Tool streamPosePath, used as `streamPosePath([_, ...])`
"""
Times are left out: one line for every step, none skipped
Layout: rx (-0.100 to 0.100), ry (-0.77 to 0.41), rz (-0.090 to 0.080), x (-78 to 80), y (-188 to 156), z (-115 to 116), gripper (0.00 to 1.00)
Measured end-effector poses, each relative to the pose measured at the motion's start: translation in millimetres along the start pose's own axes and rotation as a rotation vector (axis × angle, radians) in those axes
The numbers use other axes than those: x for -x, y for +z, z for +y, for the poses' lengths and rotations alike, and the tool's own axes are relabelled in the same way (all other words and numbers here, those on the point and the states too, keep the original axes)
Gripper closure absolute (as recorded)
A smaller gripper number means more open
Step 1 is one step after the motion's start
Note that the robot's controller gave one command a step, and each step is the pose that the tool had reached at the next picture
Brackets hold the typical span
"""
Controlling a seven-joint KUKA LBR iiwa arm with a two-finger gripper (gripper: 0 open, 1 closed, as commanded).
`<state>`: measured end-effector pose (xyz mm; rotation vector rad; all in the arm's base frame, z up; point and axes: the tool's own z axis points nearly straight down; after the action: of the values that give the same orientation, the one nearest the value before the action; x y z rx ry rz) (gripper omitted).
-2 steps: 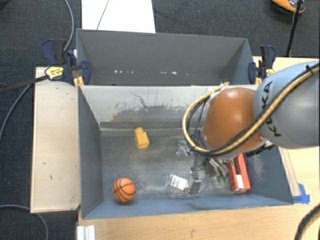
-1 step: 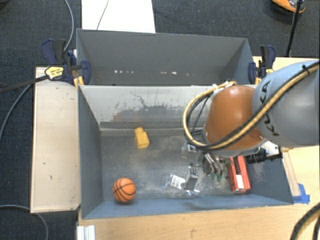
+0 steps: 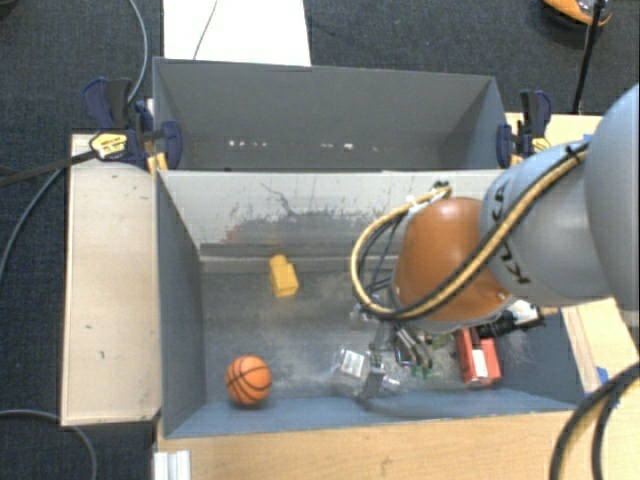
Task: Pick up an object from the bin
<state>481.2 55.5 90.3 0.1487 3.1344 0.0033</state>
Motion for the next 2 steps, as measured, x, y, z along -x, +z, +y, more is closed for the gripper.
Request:
streamPosePath([0.001, 0.136, 0.0, -5.2, 20.3, 3.9, 1.0])
streamPosePath([0.001, 0.137, -0.001, -5.2, 20.3, 3.9, 1.0])
